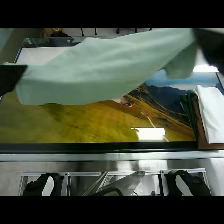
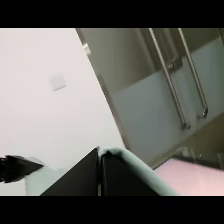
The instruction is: Fold the shirts.
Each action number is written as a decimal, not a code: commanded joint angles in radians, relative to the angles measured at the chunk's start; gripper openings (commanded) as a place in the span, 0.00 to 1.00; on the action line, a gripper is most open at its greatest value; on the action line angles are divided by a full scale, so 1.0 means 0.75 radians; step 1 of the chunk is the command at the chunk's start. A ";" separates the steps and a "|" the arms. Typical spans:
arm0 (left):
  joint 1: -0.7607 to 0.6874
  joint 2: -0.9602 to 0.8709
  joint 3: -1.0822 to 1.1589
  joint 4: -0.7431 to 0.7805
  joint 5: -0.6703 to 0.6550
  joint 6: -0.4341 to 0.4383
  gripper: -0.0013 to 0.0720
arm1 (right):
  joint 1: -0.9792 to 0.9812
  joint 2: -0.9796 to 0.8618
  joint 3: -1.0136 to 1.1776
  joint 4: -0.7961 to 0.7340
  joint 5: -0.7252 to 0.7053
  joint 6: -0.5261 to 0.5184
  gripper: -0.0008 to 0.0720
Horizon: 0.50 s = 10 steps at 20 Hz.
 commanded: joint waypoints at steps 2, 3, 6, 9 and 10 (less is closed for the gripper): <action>-0.067 0.223 0.235 0.100 0.167 -0.081 0.03 | -0.060 0.138 0.256 -0.262 -0.051 0.045 0.04; -0.067 0.207 0.263 0.111 0.155 -0.094 0.03 | -0.060 0.136 0.268 -0.356 -0.051 0.107 0.04; -0.067 0.042 0.270 0.107 0.009 -0.094 0.03 | -0.060 0.055 0.224 -0.634 0.036 0.274 0.04; -0.164 -0.200 0.137 0.111 0.049 -0.045 0.03 | -0.055 -0.109 0.021 -0.650 0.147 0.294 0.04; -0.235 -0.315 0.078 0.112 0.117 0.043 0.03 | -0.055 -0.170 -0.071 -0.649 0.146 0.271 0.04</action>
